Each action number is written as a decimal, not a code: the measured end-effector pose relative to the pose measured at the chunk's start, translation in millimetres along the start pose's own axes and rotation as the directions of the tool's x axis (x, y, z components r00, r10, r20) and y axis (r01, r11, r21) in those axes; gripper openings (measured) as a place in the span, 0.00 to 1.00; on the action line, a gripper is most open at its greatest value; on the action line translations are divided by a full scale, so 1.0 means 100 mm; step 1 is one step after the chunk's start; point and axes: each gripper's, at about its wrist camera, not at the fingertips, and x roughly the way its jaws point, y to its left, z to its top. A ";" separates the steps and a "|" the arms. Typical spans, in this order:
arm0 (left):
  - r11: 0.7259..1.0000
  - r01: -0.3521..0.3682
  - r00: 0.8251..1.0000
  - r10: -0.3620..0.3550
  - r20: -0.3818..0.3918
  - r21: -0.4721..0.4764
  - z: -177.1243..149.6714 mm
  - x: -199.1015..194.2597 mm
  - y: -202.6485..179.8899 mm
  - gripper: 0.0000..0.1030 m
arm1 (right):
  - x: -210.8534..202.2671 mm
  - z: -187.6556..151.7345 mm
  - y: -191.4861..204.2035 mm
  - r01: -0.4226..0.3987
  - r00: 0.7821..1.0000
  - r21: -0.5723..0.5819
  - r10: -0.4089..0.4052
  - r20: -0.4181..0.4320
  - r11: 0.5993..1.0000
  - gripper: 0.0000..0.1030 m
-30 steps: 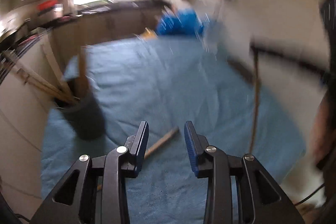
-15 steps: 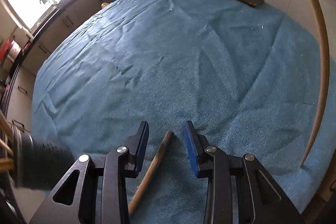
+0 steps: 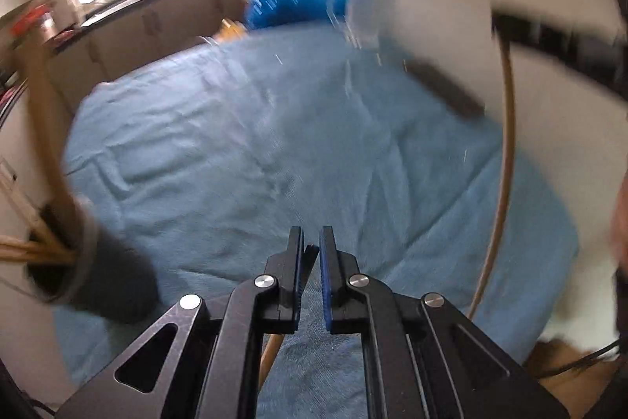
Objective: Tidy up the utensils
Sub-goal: 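Lift both held chopsticks and carry them toward the black holder, then lower both chopsticks into the black holder and open both tools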
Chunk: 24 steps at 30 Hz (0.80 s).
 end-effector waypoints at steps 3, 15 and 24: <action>0.999 0.005 0.994 0.001 0.107 -0.051 -0.01 -0.41 0.04 0.07 | -0.14 0.05 0.08 -0.006 0.999 -0.012 0.007 0.046 1.000 0.07; 0.979 0.024 0.926 0.055 0.374 -0.202 -0.11 -1.38 0.15 0.07 | -0.43 0.10 0.58 0.008 0.990 -0.128 0.010 0.143 0.992 0.07; 0.952 0.048 0.852 0.119 0.509 -0.302 -0.15 -1.94 0.40 0.06 | -0.49 0.25 0.82 -0.008 0.984 -0.168 0.037 0.172 0.986 0.07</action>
